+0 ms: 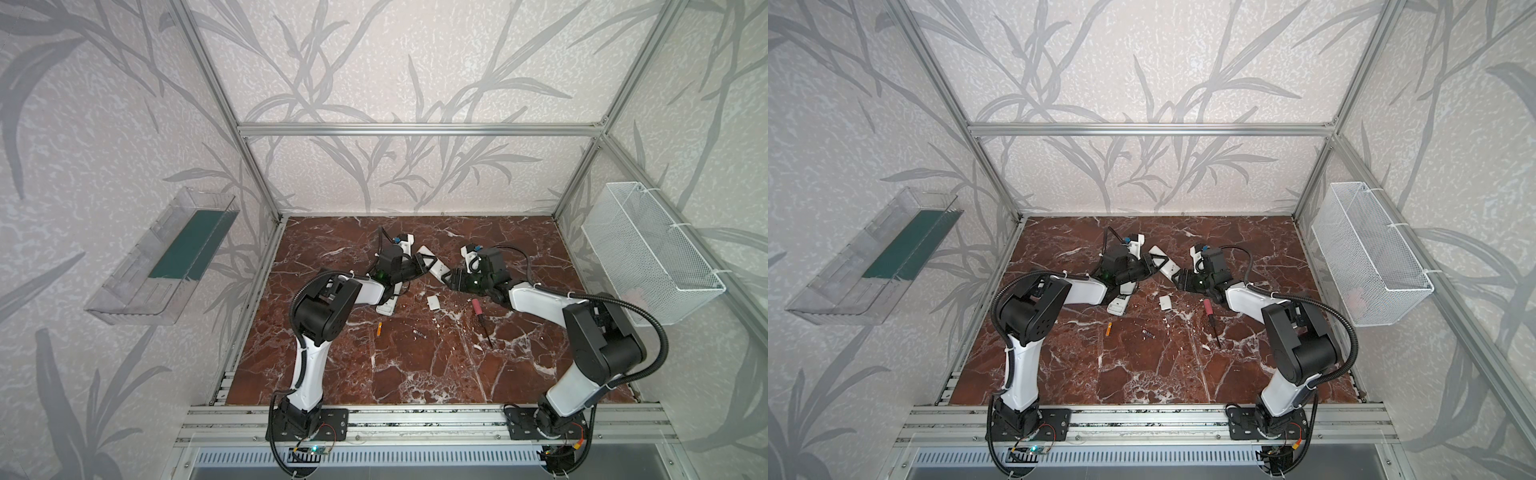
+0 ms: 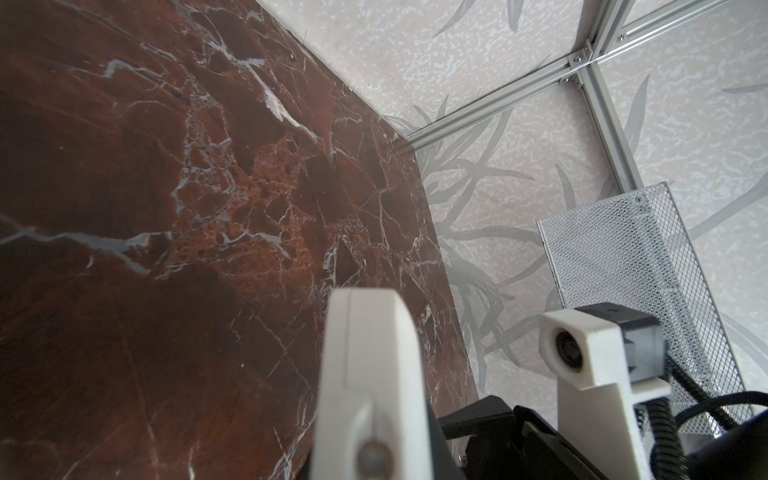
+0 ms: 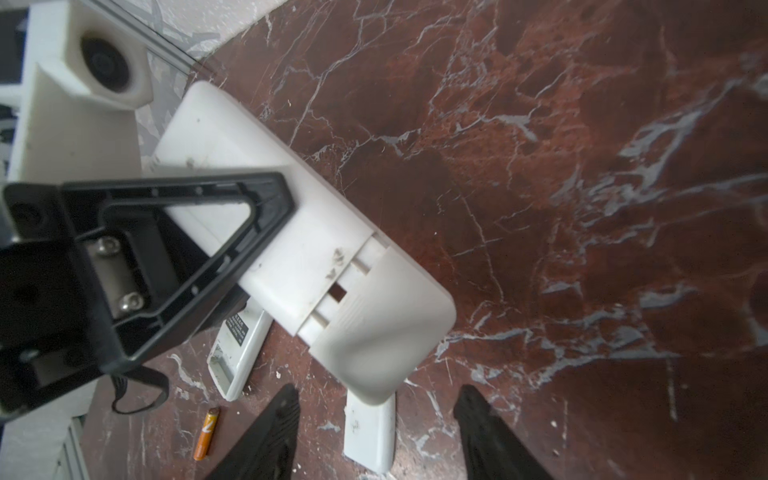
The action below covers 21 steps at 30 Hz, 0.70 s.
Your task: Unload the batteries from the remote control
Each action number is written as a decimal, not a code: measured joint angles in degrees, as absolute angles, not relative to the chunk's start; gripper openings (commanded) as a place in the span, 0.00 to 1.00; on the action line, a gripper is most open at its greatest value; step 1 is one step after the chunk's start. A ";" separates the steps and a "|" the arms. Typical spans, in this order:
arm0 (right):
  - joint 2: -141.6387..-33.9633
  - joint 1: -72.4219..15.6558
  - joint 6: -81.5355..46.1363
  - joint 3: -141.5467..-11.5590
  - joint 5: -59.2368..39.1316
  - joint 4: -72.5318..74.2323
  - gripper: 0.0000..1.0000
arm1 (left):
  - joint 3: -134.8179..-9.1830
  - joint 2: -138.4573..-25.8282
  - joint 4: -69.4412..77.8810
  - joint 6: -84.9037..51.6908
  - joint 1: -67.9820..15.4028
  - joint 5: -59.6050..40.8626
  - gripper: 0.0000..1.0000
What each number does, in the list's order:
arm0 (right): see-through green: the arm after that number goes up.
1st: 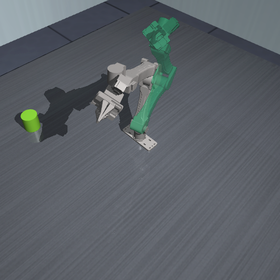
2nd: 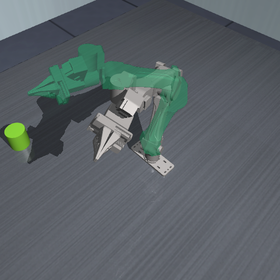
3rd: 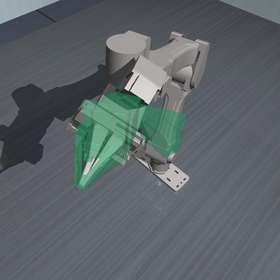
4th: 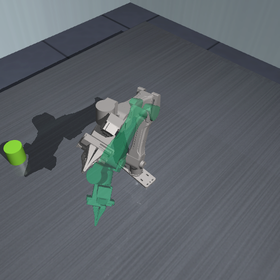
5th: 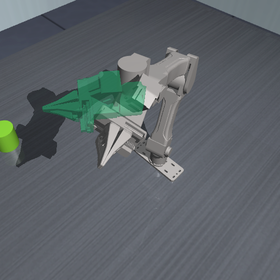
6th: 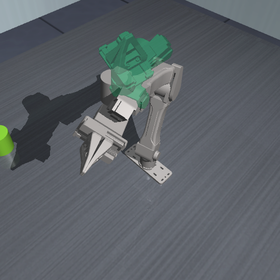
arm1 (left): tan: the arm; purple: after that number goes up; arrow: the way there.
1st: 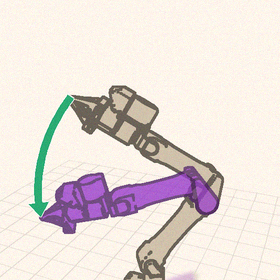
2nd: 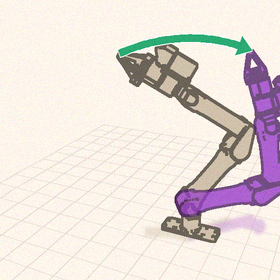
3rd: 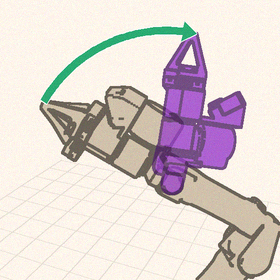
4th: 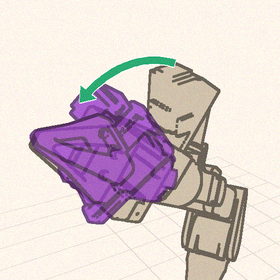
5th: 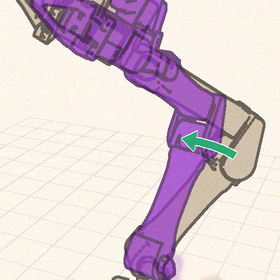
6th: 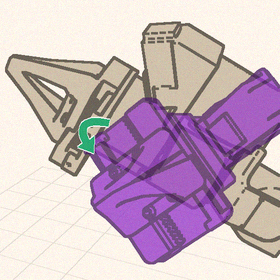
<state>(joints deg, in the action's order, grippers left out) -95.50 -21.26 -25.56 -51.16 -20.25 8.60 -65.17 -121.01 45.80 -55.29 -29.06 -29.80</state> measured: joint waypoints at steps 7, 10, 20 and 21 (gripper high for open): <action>-95.04 -20.99 -13.15 -54.43 -19.64 3.36 0.61 | -65.65 -123.07 45.43 -54.08 -29.19 -32.01 0.04; -96.09 -20.99 -12.12 -57.58 -19.88 1.96 0.61 | -65.63 -123.26 45.54 -54.02 -29.21 -32.18 0.04; -104.97 -20.99 -15.90 -61.65 -19.68 2.24 0.56 | -65.58 -123.55 46.35 -53.56 -29.28 -31.88 0.04; -105.62 -20.99 -16.23 -61.91 -19.75 2.07 0.56 | -65.58 -123.85 46.37 -53.54 -29.21 -31.75 0.04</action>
<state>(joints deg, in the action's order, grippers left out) -105.62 -20.99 -16.23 -61.91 -19.75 2.07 -65.58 -123.85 46.37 -53.54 -29.21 -31.75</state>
